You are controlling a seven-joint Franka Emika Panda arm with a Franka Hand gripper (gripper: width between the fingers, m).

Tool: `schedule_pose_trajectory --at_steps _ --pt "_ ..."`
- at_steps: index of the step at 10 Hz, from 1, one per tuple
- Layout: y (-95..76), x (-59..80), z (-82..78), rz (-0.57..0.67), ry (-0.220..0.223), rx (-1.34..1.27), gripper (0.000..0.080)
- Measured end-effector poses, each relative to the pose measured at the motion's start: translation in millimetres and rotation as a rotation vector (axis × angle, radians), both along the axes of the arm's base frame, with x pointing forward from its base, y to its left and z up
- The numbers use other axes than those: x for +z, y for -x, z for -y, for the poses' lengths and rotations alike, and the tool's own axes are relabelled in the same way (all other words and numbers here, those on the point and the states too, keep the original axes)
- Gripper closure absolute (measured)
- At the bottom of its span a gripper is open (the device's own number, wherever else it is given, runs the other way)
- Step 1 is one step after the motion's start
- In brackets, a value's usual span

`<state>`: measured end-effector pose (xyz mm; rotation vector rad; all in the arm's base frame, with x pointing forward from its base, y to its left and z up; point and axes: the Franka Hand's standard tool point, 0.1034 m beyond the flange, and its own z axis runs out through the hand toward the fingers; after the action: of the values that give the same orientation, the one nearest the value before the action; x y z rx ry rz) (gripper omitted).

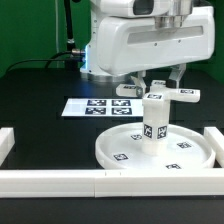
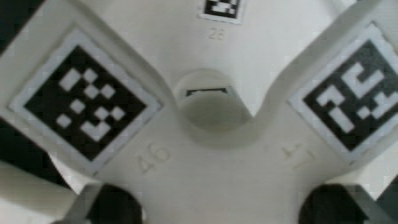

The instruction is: Assemble round table

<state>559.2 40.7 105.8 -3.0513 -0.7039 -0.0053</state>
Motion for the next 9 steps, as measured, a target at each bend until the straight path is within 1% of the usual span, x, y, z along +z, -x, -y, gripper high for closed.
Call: schedule_pose_trajectory --at_steps 1,2,4,5,6,9 --pt "-0.4 0.0 0.9 0.0 -0.001 -0.011 0.0358" --pt "-0.3 0.0 0.1 -0.001 -0.003 -0.102 0.0358" --pt "-0.2 -0.1 -0.1 -0.003 -0.004 -0.203 0.0358" --pt "-0.2 -0.2 -0.2 -0.004 -0.005 -0.301 0.0358" --pt "-0.2 -0.4 -0.7 0.004 -0.016 -0.426 0.0358" --pt "3.8 -1.3 -1.1 0.021 -0.058 -0.88 0.0358"
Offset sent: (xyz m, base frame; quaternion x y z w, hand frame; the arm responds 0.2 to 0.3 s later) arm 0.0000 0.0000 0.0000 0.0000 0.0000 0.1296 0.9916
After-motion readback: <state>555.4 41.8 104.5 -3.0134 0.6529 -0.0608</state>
